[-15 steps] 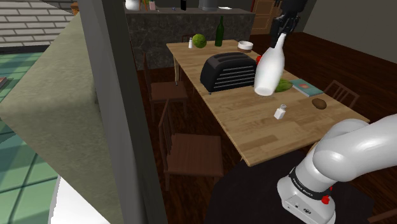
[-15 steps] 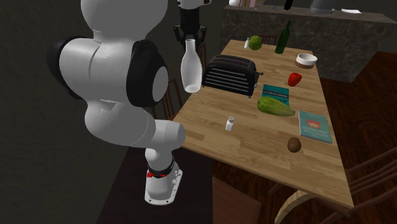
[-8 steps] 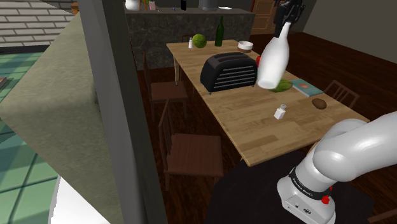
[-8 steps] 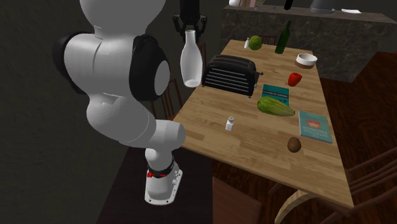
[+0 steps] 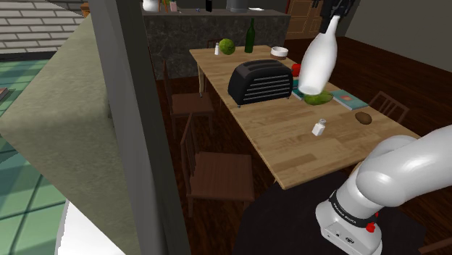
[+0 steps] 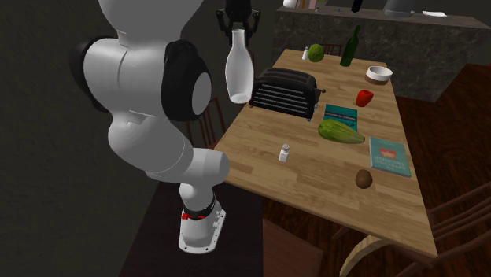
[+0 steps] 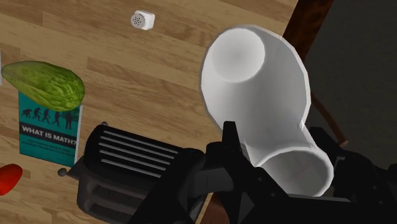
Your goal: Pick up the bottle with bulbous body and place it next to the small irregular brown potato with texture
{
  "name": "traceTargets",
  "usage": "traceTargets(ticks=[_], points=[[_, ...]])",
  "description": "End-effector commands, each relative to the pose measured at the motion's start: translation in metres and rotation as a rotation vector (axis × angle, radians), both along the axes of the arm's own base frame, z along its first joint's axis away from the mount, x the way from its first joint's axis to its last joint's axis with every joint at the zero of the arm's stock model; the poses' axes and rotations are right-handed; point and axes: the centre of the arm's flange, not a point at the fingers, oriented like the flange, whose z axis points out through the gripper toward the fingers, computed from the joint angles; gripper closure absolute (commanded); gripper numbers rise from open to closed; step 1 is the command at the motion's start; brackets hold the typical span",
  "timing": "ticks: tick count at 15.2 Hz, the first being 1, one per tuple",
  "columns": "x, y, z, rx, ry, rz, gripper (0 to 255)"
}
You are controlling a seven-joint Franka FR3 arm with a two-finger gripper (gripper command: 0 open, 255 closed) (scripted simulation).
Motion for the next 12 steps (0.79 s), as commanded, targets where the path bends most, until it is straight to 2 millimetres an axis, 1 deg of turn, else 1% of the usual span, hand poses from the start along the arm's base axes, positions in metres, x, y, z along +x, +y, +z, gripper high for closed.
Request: traceTargets(ticks=[1,12], points=[[-0.013,-0.017,-0.006,0.0,0.0,0.001,255],[-0.095,-0.13,-0.048,0.0,0.0,0.001,255]])
